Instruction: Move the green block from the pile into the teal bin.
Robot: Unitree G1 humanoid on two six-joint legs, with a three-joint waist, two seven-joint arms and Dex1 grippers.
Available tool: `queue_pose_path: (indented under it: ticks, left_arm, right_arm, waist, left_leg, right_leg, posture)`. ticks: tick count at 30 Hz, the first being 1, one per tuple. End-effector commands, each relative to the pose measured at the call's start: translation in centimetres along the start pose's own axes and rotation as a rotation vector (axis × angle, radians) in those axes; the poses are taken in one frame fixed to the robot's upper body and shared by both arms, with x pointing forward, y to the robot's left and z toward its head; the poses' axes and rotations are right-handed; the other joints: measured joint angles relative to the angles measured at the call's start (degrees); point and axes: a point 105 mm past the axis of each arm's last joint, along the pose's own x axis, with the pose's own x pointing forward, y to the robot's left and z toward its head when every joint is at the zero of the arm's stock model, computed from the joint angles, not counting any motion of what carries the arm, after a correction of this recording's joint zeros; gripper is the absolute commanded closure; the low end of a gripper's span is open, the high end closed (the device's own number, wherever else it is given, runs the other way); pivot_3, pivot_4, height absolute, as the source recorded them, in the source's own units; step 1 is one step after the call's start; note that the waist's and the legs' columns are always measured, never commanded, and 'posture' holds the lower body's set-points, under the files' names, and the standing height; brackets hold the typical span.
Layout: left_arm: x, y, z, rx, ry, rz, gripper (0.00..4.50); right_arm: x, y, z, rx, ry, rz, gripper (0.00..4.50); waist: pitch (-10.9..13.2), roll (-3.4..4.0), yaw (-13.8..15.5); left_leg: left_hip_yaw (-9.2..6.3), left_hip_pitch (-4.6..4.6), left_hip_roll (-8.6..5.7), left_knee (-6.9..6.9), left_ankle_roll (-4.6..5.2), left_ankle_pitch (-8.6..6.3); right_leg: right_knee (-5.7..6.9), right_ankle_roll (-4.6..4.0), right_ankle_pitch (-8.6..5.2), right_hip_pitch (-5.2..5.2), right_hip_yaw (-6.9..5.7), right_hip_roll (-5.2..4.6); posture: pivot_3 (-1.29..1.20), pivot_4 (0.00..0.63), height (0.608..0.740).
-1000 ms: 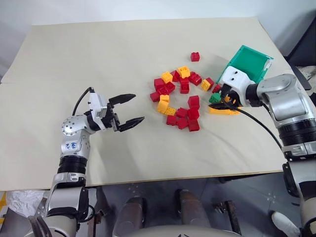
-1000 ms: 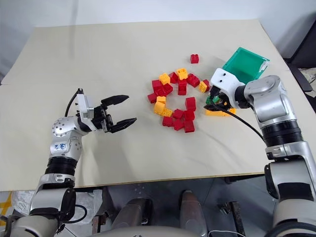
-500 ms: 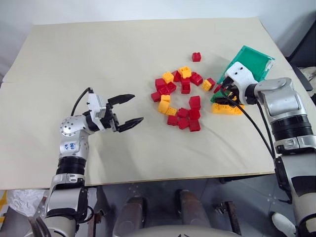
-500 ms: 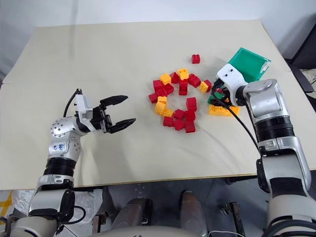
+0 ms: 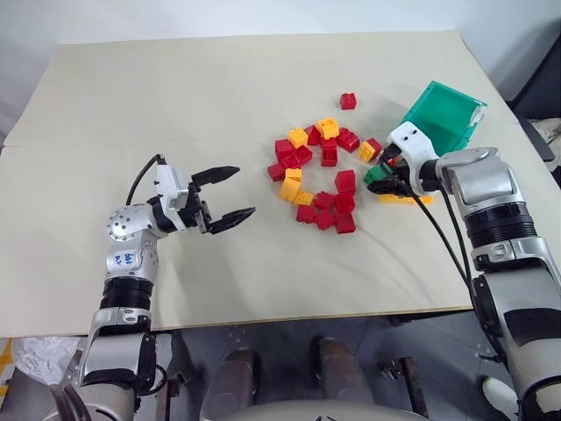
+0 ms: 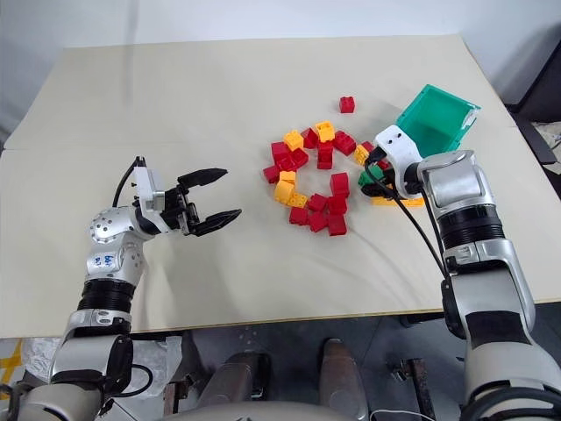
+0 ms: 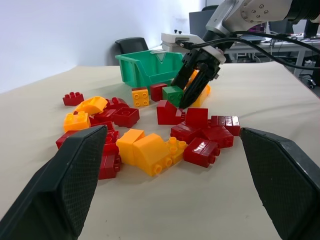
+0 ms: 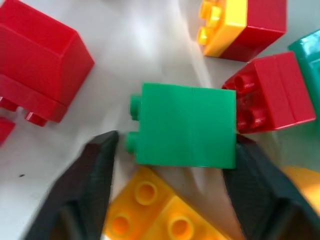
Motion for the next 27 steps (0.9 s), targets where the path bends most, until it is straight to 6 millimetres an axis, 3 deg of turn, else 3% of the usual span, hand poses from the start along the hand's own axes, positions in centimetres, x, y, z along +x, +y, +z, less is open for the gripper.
queue_pose_path:
  ticks: [1,9,17,21,27]
  left_arm:
    - [-0.1,0.1,0.7,0.024,-0.021,0.007,0.00]
    - [1.2,-0.4,1.1,0.029,-0.036,-0.012,0.00]
    - [7.2,0.5,0.7,0.057,0.052,0.052,0.00]
    - [11.7,1.4,0.5,0.001,0.073,0.111,0.00]
    - [13.1,3.0,-0.2,-0.054,0.117,0.162,0.00]
  right_arm:
    - [-1.5,-0.3,2.2,-0.008,-0.096,-0.008,2.42]
    - [-4.5,-0.2,3.8,-0.011,-0.243,-0.038,2.42]
    - [-8.5,-5.1,5.2,-0.029,-0.417,-0.371,2.42]
    - [-7.8,-8.8,5.0,0.047,-0.410,-0.549,2.42]
    - [-6.3,-9.6,5.8,0.037,-0.444,-0.569,0.44]
  waist:
    - [0.00,0.00,0.00]
    - [0.00,0.00,0.25]
    - [0.00,0.00,1.39]
    - [0.00,0.00,1.30]
    - [0.01,-0.01,0.75]
  left_leg:
    - [0.00,0.00,0.00,0.00,0.00,0.00]
    - [-0.05,-0.03,0.03,-0.01,0.01,0.00]
    - [0.02,-0.04,-0.17,0.00,0.04,0.02]
    - [0.08,-0.03,-0.17,-0.01,0.05,0.03]
    - [0.18,-0.03,-0.21,-0.11,0.06,0.17]
  right_leg:
    - [0.00,0.00,0.00,-0.01,0.00,0.00]
    - [-0.01,0.00,0.00,-0.02,-0.02,-0.05]
    - [0.02,0.03,0.01,-0.02,0.01,-0.05]
    - [0.02,0.03,0.02,-0.03,0.04,-0.04]
    - [0.06,0.05,0.08,-0.11,0.14,0.00]
  posture:
    - [0.00,0.150,0.740]
    - [0.00,0.150,0.740]
    - [0.00,0.150,0.740]
    - [0.00,0.150,0.740]
    - [0.00,0.150,0.740]
